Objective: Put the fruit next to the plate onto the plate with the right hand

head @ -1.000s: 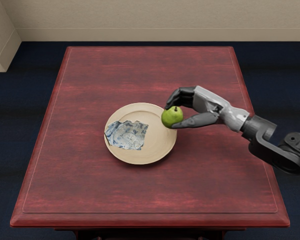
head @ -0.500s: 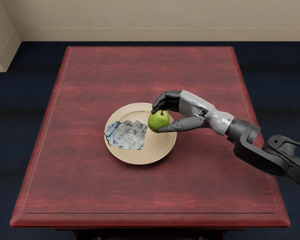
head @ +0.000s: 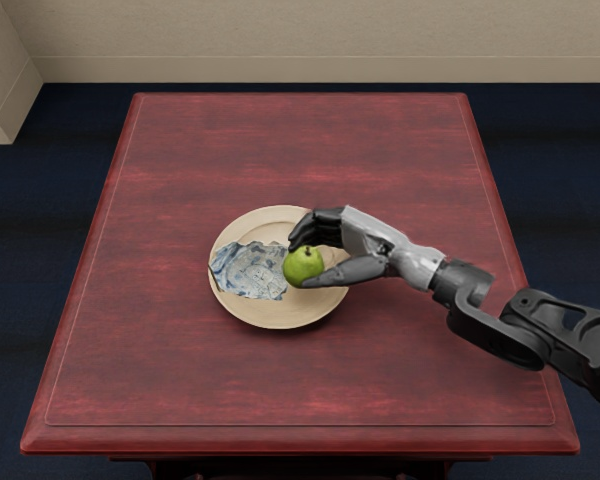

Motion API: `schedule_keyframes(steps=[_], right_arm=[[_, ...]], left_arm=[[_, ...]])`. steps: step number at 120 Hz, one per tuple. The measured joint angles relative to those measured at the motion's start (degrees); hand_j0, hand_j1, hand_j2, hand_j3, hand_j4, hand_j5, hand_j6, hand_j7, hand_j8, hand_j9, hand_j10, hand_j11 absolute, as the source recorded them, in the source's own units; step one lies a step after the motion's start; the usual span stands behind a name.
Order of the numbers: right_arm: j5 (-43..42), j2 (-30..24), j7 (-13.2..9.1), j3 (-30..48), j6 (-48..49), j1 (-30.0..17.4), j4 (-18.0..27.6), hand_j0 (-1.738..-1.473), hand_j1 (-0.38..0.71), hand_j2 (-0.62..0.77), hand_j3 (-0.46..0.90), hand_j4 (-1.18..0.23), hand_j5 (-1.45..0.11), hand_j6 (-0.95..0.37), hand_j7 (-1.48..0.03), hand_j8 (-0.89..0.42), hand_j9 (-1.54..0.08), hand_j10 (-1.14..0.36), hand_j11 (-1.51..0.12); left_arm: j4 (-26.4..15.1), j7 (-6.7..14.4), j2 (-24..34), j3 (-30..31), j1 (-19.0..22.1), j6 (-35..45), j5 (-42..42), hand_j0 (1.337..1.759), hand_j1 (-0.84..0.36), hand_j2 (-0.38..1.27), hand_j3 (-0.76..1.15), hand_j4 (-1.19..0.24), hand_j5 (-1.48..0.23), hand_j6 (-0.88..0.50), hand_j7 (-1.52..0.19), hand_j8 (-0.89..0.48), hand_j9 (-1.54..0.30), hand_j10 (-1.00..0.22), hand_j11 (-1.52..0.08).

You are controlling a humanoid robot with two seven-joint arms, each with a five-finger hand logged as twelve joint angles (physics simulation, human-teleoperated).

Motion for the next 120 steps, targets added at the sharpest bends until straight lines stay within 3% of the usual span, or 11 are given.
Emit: schedule_keyframes(steps=[37, 74, 120], right_arm=[[0.02, 1.67, -1.44, -0.68, -0.77, 0.45, -1.42, -1.658, 0.22, 0.06, 0.0, -0.54, -0.7, -0.54, -0.7, -0.47, -0.7, -0.47, -0.7], [0.83, 1.55, -1.6, -0.29, -1.26, 0.68, -0.56, -1.658, -0.06, -0.01, 0.0, -0.25, -0.33, -0.25, -0.33, -0.24, -0.33, -0.24, -0.33], [3.0, -5.8, -1.73, 2.28, 2.65, 1.01, 2.58, -1.658, -0.2, -0.02, 0.0, -0.12, -0.16, -0.13, -0.16, -0.12, -0.16, -0.12, -0.16]], left_arm=[[0.0, 0.0, 0.0, 0.0, 0.0, 0.0, 0.0, 1.658, 0.35, 0.0, 0.0, 0.0, 0.0, 0.0, 0.0, 0.0, 0.0, 0.0, 0.0], [0.0, 0.0, 0.0, 0.0, 0.0, 0.0, 0.0, 1.658, 0.35, 0.0, 0.0, 0.0, 0.0, 0.0, 0.0, 0.0, 0.0, 0.0, 0.0], [0.0, -0.01, 0.0, 0.0, 0.0, 0.0, 0.0, 1.658, 0.35, 0.0, 0.0, 0.0, 0.0, 0.0, 0.0, 0.0, 0.0, 0.0, 0.0]])
